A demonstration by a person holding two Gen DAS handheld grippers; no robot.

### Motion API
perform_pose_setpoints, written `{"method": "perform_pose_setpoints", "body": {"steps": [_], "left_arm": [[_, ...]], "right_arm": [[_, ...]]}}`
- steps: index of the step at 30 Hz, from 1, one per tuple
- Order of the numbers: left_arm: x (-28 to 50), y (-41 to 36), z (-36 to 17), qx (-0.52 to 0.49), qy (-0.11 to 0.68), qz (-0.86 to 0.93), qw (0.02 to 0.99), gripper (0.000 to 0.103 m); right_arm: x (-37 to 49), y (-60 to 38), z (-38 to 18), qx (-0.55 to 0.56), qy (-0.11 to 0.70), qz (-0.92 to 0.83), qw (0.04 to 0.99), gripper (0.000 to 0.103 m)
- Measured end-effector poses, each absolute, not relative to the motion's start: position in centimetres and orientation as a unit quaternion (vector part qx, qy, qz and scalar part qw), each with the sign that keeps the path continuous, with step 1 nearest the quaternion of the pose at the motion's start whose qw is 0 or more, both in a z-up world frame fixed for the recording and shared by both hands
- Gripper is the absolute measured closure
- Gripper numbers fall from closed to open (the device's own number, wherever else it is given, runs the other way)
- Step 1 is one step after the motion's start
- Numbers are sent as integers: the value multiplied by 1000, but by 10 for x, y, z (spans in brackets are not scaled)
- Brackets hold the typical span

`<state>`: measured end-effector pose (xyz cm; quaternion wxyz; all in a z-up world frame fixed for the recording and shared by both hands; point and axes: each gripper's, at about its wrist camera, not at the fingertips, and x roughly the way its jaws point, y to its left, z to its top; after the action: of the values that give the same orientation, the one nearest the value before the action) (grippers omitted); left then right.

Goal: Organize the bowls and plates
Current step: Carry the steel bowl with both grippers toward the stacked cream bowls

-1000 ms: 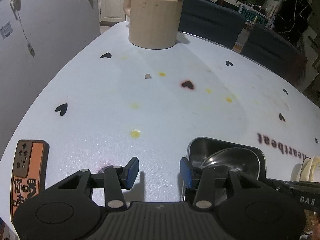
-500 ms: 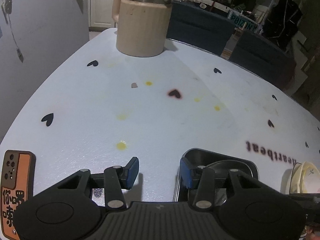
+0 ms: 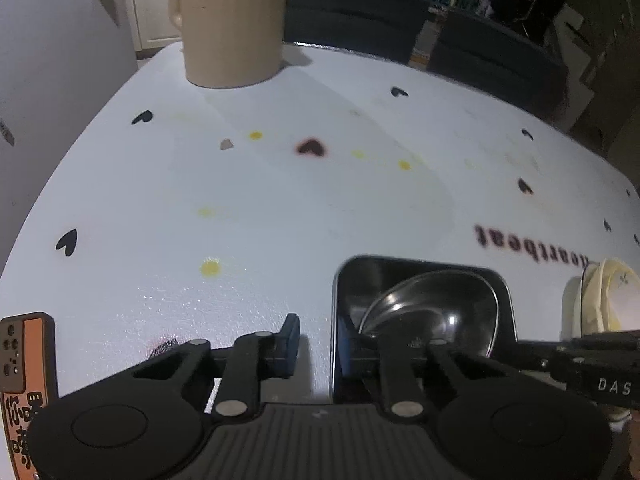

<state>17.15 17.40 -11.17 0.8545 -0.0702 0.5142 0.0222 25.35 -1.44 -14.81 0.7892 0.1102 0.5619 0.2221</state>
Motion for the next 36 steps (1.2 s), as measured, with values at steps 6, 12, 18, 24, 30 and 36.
{"method": "perform_pose_setpoints", "body": {"steps": [6, 12, 18, 24, 30, 36], "left_arm": [[172, 171, -118, -68, 540, 13, 839, 88], [172, 175, -120, -91, 540, 6, 836, 97], [174, 176, -124, -96, 538, 3, 837, 97], [175, 176, -122, -104, 530, -2, 842, 100], [177, 176, -126, -102, 538, -7, 837, 100], [173, 176, -118, -110, 526, -4, 843, 100]], "right_arm": [[251, -15, -149, 113, 558, 221, 792, 92], [251, -18, -151, 132, 556, 215, 792, 95], [250, -18, -152, 146, 554, 205, 793, 95], [250, -22, -154, 167, 555, 191, 792, 95], [252, -31, -158, 212, 559, 176, 782, 96], [249, -23, -150, 176, 547, 179, 799, 97]]}}
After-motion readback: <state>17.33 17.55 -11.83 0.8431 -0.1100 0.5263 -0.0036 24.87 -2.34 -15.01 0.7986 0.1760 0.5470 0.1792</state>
